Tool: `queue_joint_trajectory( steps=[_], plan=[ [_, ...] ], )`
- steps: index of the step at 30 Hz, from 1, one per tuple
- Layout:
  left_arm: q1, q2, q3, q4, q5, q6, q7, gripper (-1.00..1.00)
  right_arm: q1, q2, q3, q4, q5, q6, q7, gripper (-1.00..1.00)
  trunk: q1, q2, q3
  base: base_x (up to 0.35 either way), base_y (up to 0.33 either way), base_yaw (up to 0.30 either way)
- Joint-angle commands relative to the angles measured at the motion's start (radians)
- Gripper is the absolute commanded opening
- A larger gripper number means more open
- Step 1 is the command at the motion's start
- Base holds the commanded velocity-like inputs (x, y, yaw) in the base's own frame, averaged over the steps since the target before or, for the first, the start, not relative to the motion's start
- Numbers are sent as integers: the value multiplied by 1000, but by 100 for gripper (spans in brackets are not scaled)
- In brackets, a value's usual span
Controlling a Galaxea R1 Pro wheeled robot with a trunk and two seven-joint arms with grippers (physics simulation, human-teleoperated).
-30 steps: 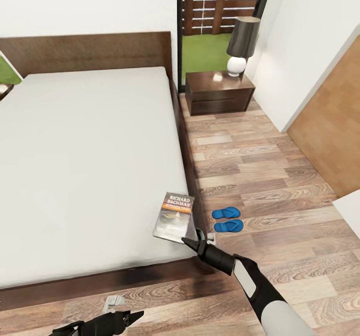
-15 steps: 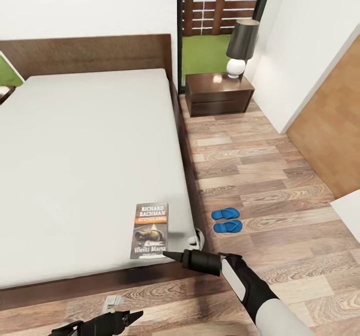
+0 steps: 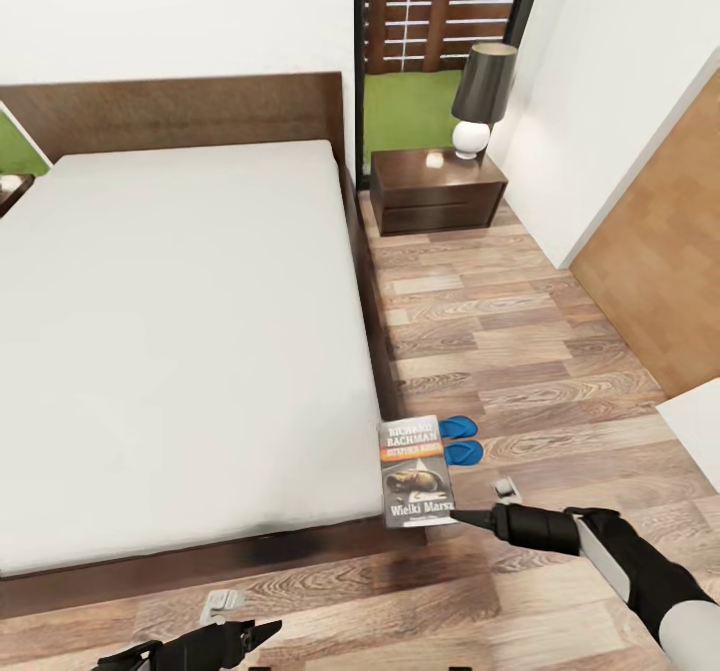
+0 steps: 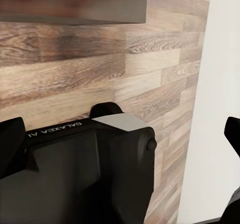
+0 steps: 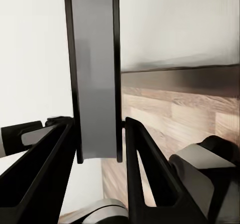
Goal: In the bedroom, move the book from the bed onto either nightstand, and place the two sandals side by side next to the bed.
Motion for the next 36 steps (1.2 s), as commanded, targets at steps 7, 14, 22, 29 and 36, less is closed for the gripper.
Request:
queue_joint_trajectory(
  steps=[7, 14, 22, 29, 36],
  plan=[
    [0, -1, -8, 0, 10, 3, 1, 100, 2, -16, 5, 3, -4, 16, 5, -100, -27, 49, 21, 0, 0, 0],
    [0, -3, -8, 0, 8, 2, 0, 100, 1, -17, 6, 3, -1, 18, 2, -100, -54, 98, 43, 0, 0, 0],
    [0, 3, -7, 0, 9, 2, -2, 100, 2, -17, 6, 5, -1, 17, 3, -100, -84, 154, 68, 0, 0, 0],
    [0, 2, -8, 0, 10, 3, -1, 100, 2, -17, 6, 5, -2, 17, 3, -100, -111, 203, 90, 0, 0, 0],
    [0, 2, -8, 0, 10, 3, -1, 100, 2, -17, 6, 4, -2, 17, 3, -100, -138, 252, 112, 0, 0, 0]
  ],
)
